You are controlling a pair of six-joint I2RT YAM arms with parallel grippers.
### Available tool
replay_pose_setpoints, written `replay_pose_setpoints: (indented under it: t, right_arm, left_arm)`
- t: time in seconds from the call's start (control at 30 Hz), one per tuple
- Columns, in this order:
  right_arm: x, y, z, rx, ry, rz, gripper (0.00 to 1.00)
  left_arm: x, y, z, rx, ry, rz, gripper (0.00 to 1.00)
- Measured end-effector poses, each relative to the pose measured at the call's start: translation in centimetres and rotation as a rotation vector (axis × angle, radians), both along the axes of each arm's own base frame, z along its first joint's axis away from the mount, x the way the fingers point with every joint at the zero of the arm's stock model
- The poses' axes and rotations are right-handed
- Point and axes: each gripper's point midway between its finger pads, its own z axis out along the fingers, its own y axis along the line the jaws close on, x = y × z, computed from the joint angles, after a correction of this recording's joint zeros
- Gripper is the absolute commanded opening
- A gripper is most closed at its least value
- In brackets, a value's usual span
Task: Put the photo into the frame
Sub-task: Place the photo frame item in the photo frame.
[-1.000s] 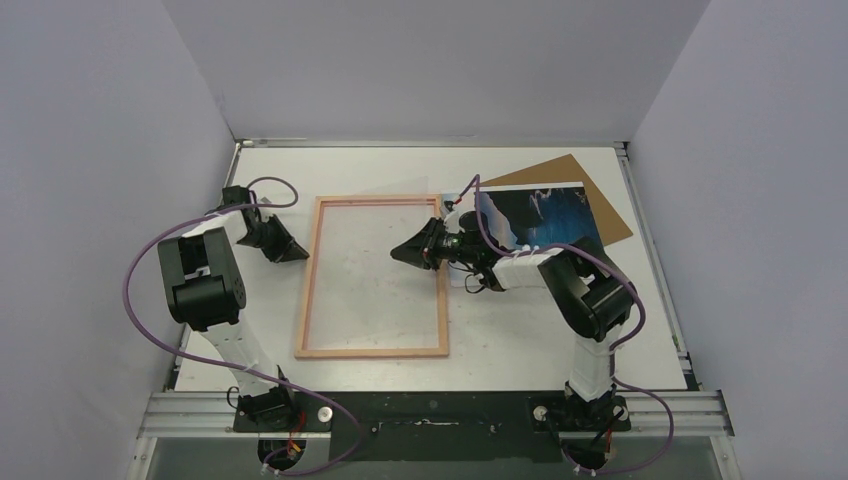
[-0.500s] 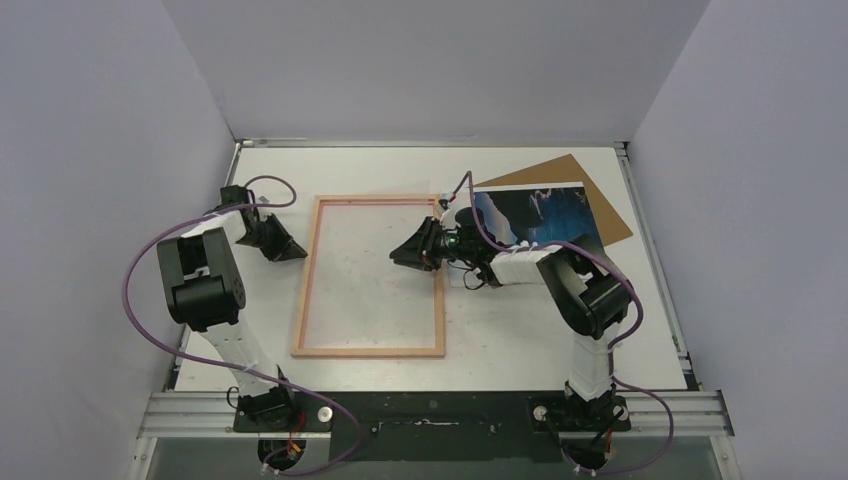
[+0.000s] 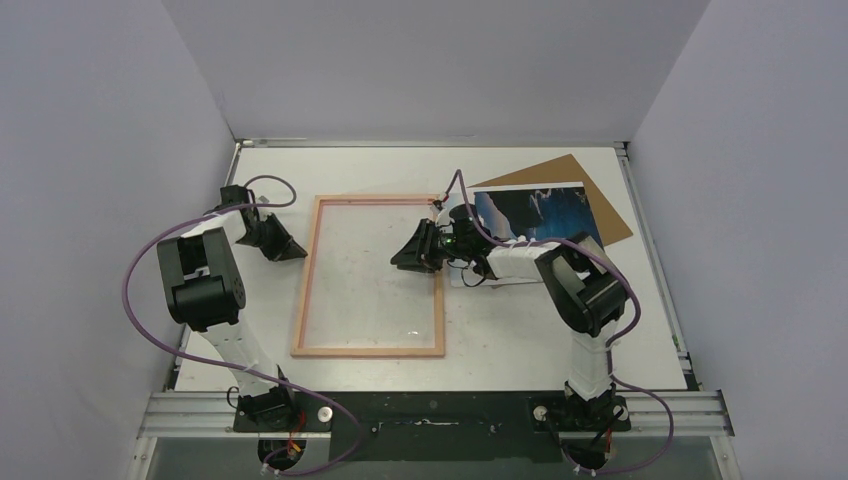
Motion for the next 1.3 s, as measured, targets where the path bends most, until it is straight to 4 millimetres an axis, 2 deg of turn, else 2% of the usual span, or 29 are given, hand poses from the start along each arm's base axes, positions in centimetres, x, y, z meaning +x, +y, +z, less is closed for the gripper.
replay_pose_setpoints:
  t: [0.17, 0.4, 0.63, 0.77, 1.13, 1.3]
  right_arm:
    - [-0.4, -0.6, -2.2, -0.064, 0.048, -0.007, 0.34]
    - [-0.9, -1.1, -3.5, -0.126, 0.044, 0.012, 0.43]
    - [-0.8, -0.9, -3.3, -0.144, 0.027, 0.023, 0.45]
    - [-0.8, -1.0, -3.4, -0.149, 0.031, 0.021, 0.53]
    - [-0.7, -1.2, -3.8, -0.214, 0.049, 0.011, 0.64]
    - [-0.3, -1.3, -3.5, -0.247, 0.038, 0.016, 0.63]
  left_arm:
    - [0.0, 0.1, 0.0, 0.003, -0.001, 0.001, 0.00]
    - [0.0, 0.0, 0.0, 0.002, -0.001, 0.000, 0.00]
    - [0.0, 0.0, 0.0, 0.002, -0.001, -0.001, 0.00]
    - [0.0, 0.0, 0.0, 0.002, -0.001, -0.001, 0.00]
    - [0.0, 0.0, 0.0, 0.002, -0.001, -0.001, 0.00]
    - [0.0, 0.0, 0.0, 0.002, -0.001, 0.000, 0.00]
